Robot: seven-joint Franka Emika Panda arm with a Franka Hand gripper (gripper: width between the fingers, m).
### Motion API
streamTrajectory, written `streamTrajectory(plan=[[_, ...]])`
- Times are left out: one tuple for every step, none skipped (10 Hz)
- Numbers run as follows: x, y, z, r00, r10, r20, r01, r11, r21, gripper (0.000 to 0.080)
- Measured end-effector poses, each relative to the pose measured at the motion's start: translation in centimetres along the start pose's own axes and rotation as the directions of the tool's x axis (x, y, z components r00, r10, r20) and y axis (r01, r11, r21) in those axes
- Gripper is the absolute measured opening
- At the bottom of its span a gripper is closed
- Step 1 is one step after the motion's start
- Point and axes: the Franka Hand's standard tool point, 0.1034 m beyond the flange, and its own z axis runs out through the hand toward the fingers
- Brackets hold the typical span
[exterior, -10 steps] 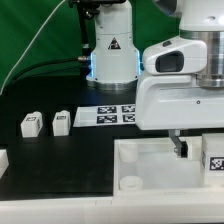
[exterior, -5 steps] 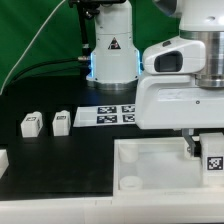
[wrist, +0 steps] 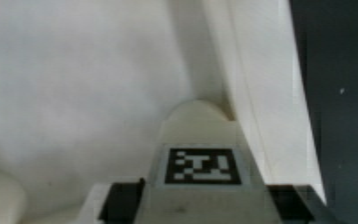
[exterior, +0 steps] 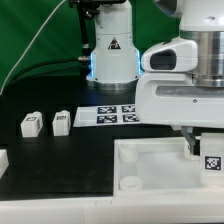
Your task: Assemble one leg
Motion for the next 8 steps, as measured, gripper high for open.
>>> streamTrajectory(plan=[[-0.18, -0.14, 0.02, 0.991, 0.137, -0.002, -0.137, 0.991, 0.0, 0.0292], [-0.42, -0.42, 0.02, 0.954, 0.299, -0.004, -0.299, 0.954, -0.001, 0.0294], [-0.47, -0.5, 0.01, 0.908, 0.419, -0.004, -0.419, 0.908, 0.0, 0.0294], [-0.5, -0.55, 0.02, 0.848, 0.529, 0.0, -0.529, 0.848, 0.003, 0.0294], [-0.54, -0.6, 0.03, 0.766, 0.643, 0.003, -0.643, 0.766, 0.004, 0.0294], [-0.48, -0.6, 0.05, 0.733, 0.68, 0.003, -0.68, 0.733, 0.006, 0.0294], [-0.49, -0.66, 0.04, 0.642, 0.766, 0.012, -0.766, 0.642, 0.008, 0.0294], [-0.46, -0.63, 0.05, 0.601, 0.799, 0.014, -0.799, 0.601, 0.008, 0.0294]])
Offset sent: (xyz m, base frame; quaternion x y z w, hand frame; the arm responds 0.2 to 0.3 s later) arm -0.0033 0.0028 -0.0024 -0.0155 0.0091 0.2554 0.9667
